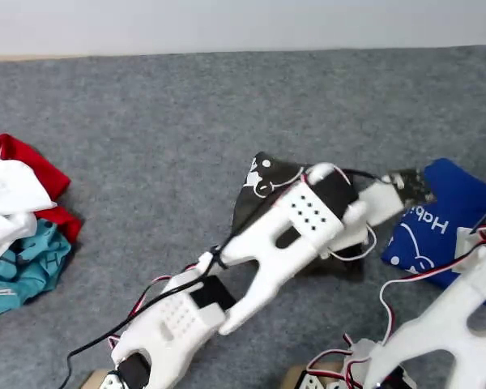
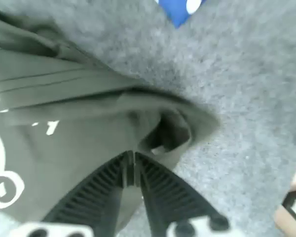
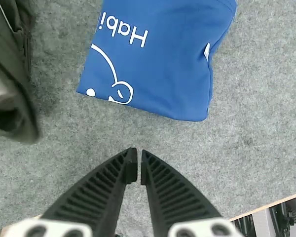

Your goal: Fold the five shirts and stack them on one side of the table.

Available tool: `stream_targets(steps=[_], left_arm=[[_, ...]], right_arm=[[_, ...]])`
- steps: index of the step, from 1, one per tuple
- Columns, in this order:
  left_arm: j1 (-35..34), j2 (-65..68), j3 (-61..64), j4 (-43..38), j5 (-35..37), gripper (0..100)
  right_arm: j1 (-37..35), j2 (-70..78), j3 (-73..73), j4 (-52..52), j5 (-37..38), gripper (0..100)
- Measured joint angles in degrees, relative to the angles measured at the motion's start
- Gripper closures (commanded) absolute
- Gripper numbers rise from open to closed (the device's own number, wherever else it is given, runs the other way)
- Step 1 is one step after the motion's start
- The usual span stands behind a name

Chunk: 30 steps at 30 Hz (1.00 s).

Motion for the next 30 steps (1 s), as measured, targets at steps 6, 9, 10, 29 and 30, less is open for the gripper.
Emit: stream_targets(steps=[6, 9, 10, 29, 30], left_arm=[[-5.3, -2.1, 0.4, -0.5, 0.0, 99], [-9.8, -0.7, 0.4, -2.5, 0.0, 99], [-11.3, 0.4, 0.4, -3.7, 0.0, 99], [-11.9, 21.0, -12.0, -18.1, 0.0, 99], [-11.9, 22.6, -14.3, -18.8, 0.0, 99]], right_arm=[[0.0, 0.0, 0.0, 0.0, 0.0, 97.7], [0.0, 0.0, 0.0, 0.0, 0.0, 97.7], [0.0, 0.0, 0.0, 0.0, 0.0, 97.7], [0.0, 0.0, 0.1, 0.0, 0.0, 97.7], [0.0, 0.0, 0.7, 0.0, 0.0, 97.7]])
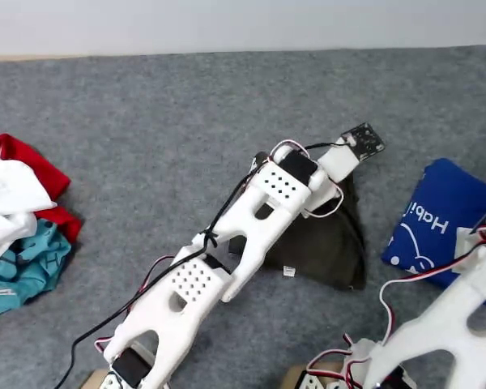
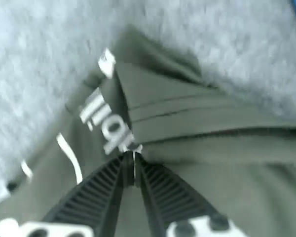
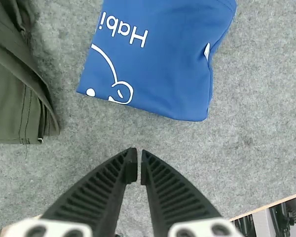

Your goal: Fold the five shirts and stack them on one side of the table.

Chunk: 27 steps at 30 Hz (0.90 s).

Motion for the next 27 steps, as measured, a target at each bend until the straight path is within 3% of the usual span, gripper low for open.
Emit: stream_targets(steps=[6, 10, 15, 20, 23, 27], left_arm=[[0.0, 8.1, -14.6, -6.4, 0.0, 99], [0.0, 9.8, -24.2, -6.4, 0.9, 99], [-0.2, 9.5, -31.5, -0.6, 3.9, 99], [-4.1, 9.2, -31.5, 10.9, 4.0, 99], [-6.4, 9.2, -31.5, 17.2, 0.2, 99], [-9.8, 12.7, -30.4, 18.2, -2.3, 99]], right_arm=[[0.0, 0.0, 4.6, 0.0, 0.0, 97.7], [0.0, 0.0, 4.7, 0.0, 0.0, 97.7], [0.0, 0.0, 4.6, 0.0, 0.0, 97.7], [0.0, -0.8, 4.6, 0.0, 0.0, 97.7], [0.0, -2.5, 4.6, 0.0, 0.0, 97.7], [0.0, -3.2, 4.6, 0.0, 0.0, 97.7]])
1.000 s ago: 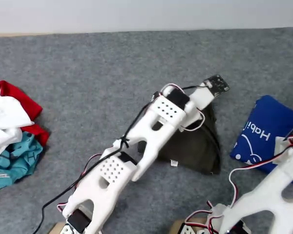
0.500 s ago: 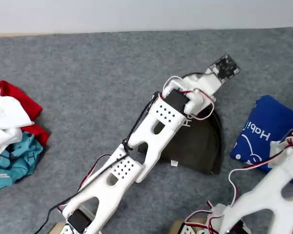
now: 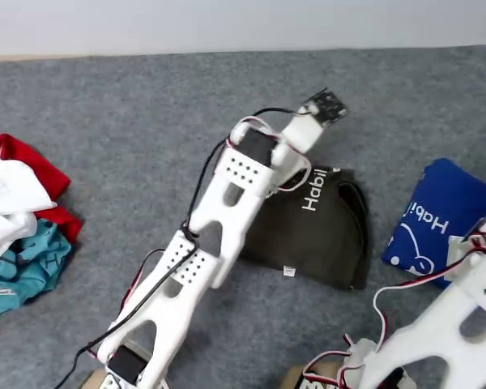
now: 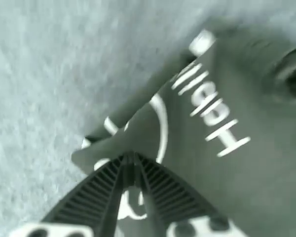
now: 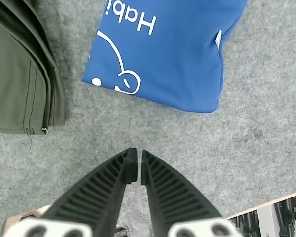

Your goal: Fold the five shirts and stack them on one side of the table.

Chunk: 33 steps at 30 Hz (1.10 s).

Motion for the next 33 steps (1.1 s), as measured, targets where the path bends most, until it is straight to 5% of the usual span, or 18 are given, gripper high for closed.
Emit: stream_targets(steps=[16, 28, 33], left_arm=[[-10.4, 5.9, -1.7, 0.0, -5.8, 99], [-5.3, -8.7, -1.1, 0.6, -2.5, 99], [-1.3, -20.7, 11.7, 0.6, -0.3, 99]], right_arm=[[0.0, 0.0, 0.0, 0.0, 0.0, 97.7], [0.0, 0.0, 0.0, 0.0, 0.0, 97.7], [0.0, 0.0, 0.0, 0.0, 0.0, 97.7]])
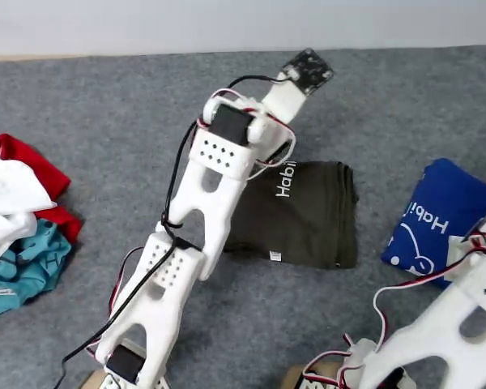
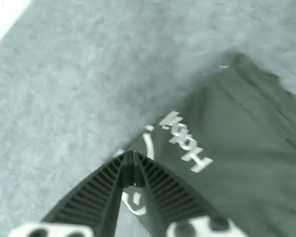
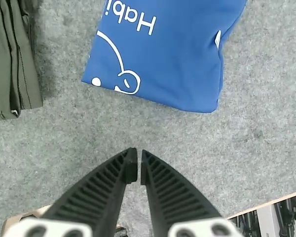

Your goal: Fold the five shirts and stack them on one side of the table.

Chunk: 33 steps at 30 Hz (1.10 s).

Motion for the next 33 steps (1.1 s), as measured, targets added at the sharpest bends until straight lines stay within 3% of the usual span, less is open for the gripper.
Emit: stream_targets(steps=[7, 14, 22, 28, 33], left_arm=[[1.9, -20.0, 36.0, 0.0, 1.4, 99], [2.5, -24.8, 63.2, -5.4, 1.4, 99], [1.4, -25.0, 76.6, -13.9, -0.1, 99], [-2.3, -26.5, 80.2, -13.6, -1.3, 99], [-1.5, -26.5, 75.4, -9.6, -1.1, 99]], right_arm=[[0.0, 0.0, 0.0, 0.0, 0.0, 97.7], [0.0, 0.0, 0.0, 0.0, 0.0, 97.7], [-1.9, -0.2, 0.0, 0.0, 0.0, 97.7], [-2.0, -0.2, 0.0, 0.0, 0.0, 97.7], [-2.0, -0.2, 0.0, 0.0, 0.0, 97.7]])
